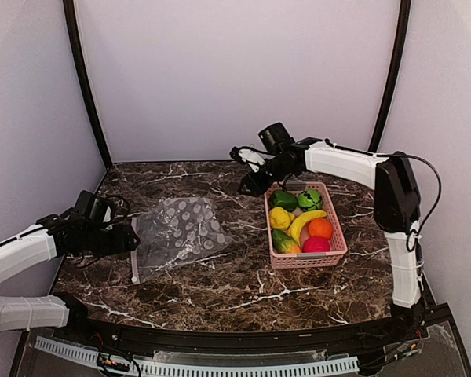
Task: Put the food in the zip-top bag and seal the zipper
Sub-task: Adjust the zipper food storage bag at the center of the board.
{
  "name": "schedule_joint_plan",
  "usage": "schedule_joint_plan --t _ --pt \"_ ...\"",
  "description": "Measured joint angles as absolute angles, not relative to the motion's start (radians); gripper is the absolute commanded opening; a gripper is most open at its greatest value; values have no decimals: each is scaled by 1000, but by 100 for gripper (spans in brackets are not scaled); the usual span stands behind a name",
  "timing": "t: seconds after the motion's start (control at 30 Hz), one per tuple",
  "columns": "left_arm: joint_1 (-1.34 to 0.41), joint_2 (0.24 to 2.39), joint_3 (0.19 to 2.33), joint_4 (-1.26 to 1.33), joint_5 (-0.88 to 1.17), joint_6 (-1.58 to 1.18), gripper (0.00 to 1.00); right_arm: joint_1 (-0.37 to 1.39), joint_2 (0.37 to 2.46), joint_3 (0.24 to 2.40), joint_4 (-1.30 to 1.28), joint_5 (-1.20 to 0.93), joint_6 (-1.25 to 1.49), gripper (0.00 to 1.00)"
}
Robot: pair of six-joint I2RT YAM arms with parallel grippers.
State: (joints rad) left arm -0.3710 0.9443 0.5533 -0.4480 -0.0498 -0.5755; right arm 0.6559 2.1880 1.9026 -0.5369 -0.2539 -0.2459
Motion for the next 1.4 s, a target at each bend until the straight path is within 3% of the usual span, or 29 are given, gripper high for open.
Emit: schedule_joint_plan --t 0.17,0.43,0.63,0.73,0.97,1.17,1.4 --pt "-368 1034 675 -505 -129 -557 82 683 1892 1698 -538 -373 -241 52" --pt "-362 1145 592 -413 -58 -642 84 702 1577 1433 -553 -498 -290 48" --pt "-364 1220 525 -233 109 -712 74 791 1548 1267 -583 -535 -363 43" --pt "-396 1270 513 -146 187 -742 73 835 1592 1243 -601 -549 -370 42" --pt "-678 1281 573 -59 274 -785 74 836 1637 1233 -605 -545 -389 42" --pt "-740 1225 706 -263 241 -732 75 810 1603 1167 -606 -539 -400 43" --pt "-741 1082 833 -537 36 -434 66 707 1461 1111 -599 -533 -408 43"
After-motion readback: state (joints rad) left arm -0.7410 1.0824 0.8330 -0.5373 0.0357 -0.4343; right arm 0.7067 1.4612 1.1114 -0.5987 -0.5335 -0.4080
